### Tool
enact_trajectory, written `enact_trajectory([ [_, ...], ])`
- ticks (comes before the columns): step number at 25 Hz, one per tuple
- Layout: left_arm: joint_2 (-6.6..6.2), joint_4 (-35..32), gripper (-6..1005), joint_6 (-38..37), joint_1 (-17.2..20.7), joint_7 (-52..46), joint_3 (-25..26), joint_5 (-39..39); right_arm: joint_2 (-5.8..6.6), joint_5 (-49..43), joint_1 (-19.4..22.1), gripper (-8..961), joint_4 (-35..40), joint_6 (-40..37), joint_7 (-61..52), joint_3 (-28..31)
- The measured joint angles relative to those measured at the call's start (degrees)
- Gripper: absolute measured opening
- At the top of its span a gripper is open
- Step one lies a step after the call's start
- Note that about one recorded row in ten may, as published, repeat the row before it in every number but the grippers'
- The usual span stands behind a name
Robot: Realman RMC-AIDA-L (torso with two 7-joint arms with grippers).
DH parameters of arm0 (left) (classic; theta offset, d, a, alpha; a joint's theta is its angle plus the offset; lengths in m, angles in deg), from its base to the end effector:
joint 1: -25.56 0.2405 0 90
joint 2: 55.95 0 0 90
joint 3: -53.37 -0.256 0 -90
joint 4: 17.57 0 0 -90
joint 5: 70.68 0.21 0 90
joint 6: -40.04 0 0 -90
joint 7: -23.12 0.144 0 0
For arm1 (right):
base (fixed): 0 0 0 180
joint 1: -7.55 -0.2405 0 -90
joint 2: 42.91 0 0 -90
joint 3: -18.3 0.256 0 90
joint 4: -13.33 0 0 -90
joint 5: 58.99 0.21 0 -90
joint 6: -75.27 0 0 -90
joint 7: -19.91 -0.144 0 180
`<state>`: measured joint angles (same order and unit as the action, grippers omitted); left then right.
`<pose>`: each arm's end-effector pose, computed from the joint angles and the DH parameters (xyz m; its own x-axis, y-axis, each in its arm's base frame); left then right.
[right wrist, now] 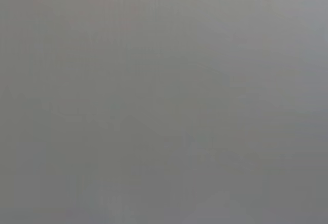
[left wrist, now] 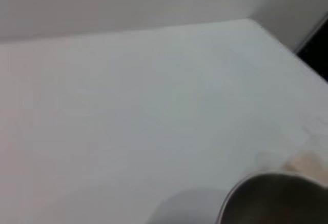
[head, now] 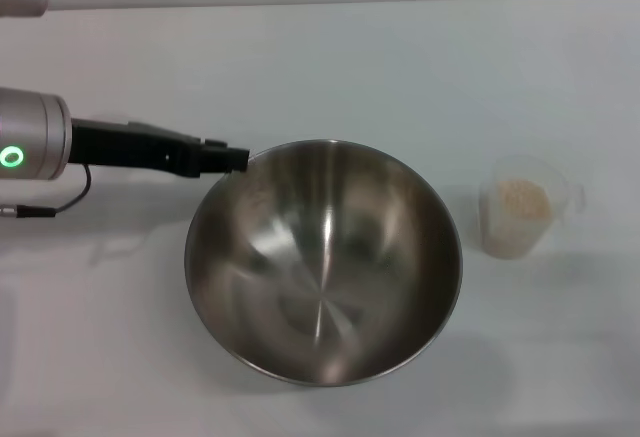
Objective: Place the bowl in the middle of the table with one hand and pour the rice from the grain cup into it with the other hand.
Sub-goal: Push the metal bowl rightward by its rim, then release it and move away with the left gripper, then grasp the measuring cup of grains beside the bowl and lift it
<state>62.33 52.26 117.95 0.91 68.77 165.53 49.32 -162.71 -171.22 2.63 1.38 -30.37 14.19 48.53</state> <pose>-0.2112 0.3525 0.0160 0.6570 0.6914 0.3006 0.7521 -0.6286 -0.1980 0.3383 0.1843 0.0265 0.6300 0.4329 -0.6448 -0.7249 0.0299 -0.6882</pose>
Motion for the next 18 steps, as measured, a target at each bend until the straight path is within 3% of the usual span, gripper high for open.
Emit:
enact_trajectory([
  [4,0.09,3.21,366,-1.72,0.25,5.93,1.37,-3.84,0.00,0.00,0.00,839,0.00,0.01,0.00,0.00],
  [8,0.33,8.43,513,-14.37,3.29,12.99,-0.59,-6.53,0.00,-0.01,0.00,839,0.00,0.04,0.00,0.00],
  [12,0.40,13.29,679,-42.78,10.69,26.15,-11.06,-15.38,0.00,-0.01,0.02,839,0.03,0.08,0.00,-0.08],
  [14,0.32,14.68,747,-62.85,14.43,35.20,-19.85,-21.16,0.01,-0.01,0.21,839,0.13,0.09,0.01,-0.39],
  [16,0.27,14.77,815,-78.50,15.83,39.86,-27.03,-22.52,0.00,-0.01,0.42,839,0.22,0.04,0.29,-1.22],
  [18,0.23,12.73,815,-94.48,16.01,41.12,-34.18,-20.06,0.02,-0.01,0.67,839,0.36,-0.19,0.45,-2.43],
])
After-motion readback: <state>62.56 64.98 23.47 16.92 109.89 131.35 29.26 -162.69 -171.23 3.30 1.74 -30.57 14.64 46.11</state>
